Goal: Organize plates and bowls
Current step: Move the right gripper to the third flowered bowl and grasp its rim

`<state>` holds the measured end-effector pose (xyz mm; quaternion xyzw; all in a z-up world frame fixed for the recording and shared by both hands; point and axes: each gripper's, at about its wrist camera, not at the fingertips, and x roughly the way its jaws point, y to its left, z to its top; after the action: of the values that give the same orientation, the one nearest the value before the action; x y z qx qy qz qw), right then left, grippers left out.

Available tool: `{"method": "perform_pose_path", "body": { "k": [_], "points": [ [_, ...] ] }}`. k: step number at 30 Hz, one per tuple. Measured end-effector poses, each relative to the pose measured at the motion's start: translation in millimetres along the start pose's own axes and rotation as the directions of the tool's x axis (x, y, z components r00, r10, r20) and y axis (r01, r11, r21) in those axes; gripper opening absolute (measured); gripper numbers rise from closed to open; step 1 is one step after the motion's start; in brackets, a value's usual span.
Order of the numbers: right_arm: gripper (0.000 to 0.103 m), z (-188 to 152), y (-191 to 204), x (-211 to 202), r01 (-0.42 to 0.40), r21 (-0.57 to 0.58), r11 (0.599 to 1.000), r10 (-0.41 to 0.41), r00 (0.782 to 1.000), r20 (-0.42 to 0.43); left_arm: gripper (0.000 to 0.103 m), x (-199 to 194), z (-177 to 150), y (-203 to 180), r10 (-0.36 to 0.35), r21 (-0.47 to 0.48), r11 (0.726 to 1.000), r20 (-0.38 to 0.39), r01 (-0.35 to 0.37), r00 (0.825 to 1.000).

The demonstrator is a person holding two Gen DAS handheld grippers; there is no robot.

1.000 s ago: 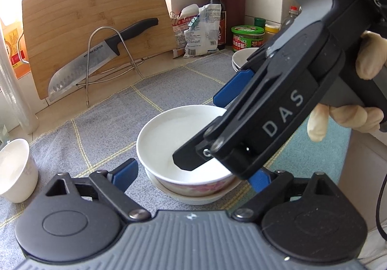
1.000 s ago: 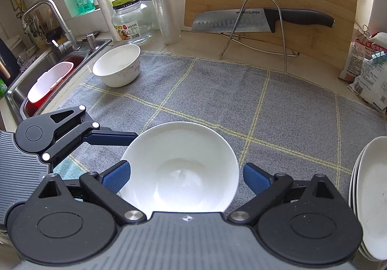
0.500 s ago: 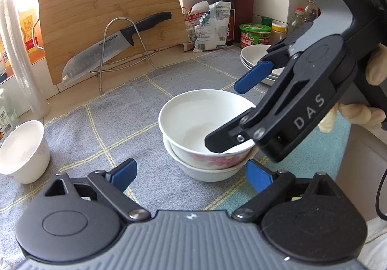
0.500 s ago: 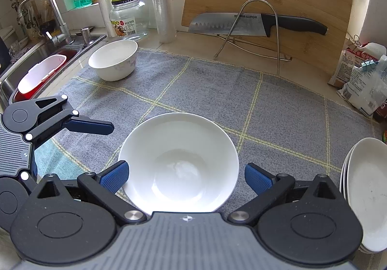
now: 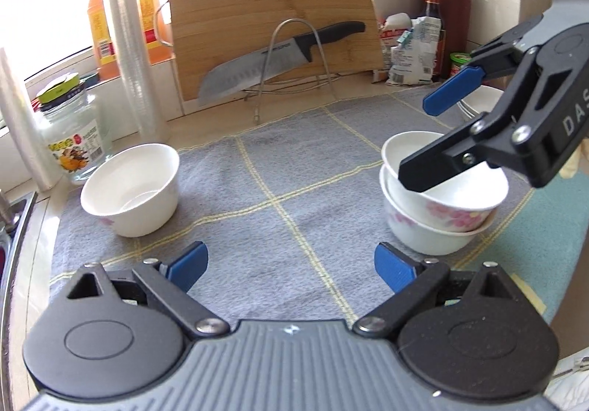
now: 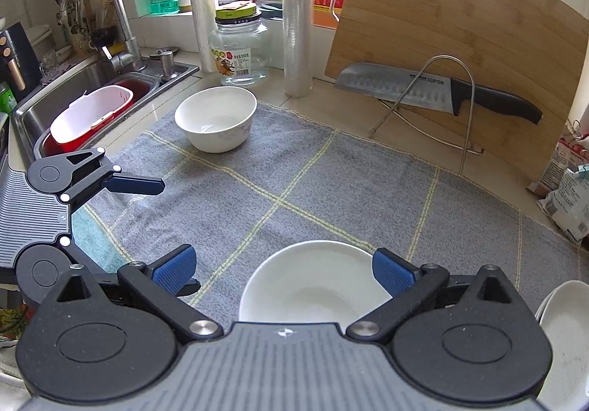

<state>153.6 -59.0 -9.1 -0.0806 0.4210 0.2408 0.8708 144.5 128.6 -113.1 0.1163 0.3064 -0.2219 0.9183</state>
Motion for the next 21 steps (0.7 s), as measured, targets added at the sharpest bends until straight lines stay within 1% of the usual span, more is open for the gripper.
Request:
{"method": "perform_pose_path", "body": {
  "k": [3, 6, 9, 13, 17, 21],
  "points": [
    [0.103, 14, 7, 6, -0.02, -0.006, 1.0, 0.02, 1.0, 0.016, 0.097, 1, -4, 18, 0.062, -0.031, 0.998, 0.0, -0.062, 0.998],
    [0.103, 29, 16, 12, -0.032, -0.022, 0.999, 0.033, 0.999, 0.029, 0.097, 4, -4, 38, 0.124, -0.061, 0.99, 0.001, -0.124, 0.992],
    [0.103, 44, 24, 21, -0.051, -0.048, 0.998, 0.053, 0.998, 0.032, 0.097, 7, -2, 56, 0.166, -0.096, 0.982, -0.002, -0.165, 0.986],
    [0.103, 60, 31, 33, -0.079, -0.07, 0.994, 0.081, 0.996, 0.03, 0.097, 14, 0, 74, 0.197, -0.128, 0.972, -0.005, -0.196, 0.98],
    [0.103, 76, 36, 48, -0.097, -0.086, 0.992, 0.1, 0.995, 0.023, 0.097, 23, 3, 87, 0.224, -0.135, 0.965, -0.011, -0.224, 0.974],
    [0.103, 91, 38, 63, -0.118, -0.089, 0.989, 0.119, 0.993, 0.011, 0.097, 33, 7, 98, 0.232, -0.135, 0.964, -0.012, -0.231, 0.973]
  ]
}}
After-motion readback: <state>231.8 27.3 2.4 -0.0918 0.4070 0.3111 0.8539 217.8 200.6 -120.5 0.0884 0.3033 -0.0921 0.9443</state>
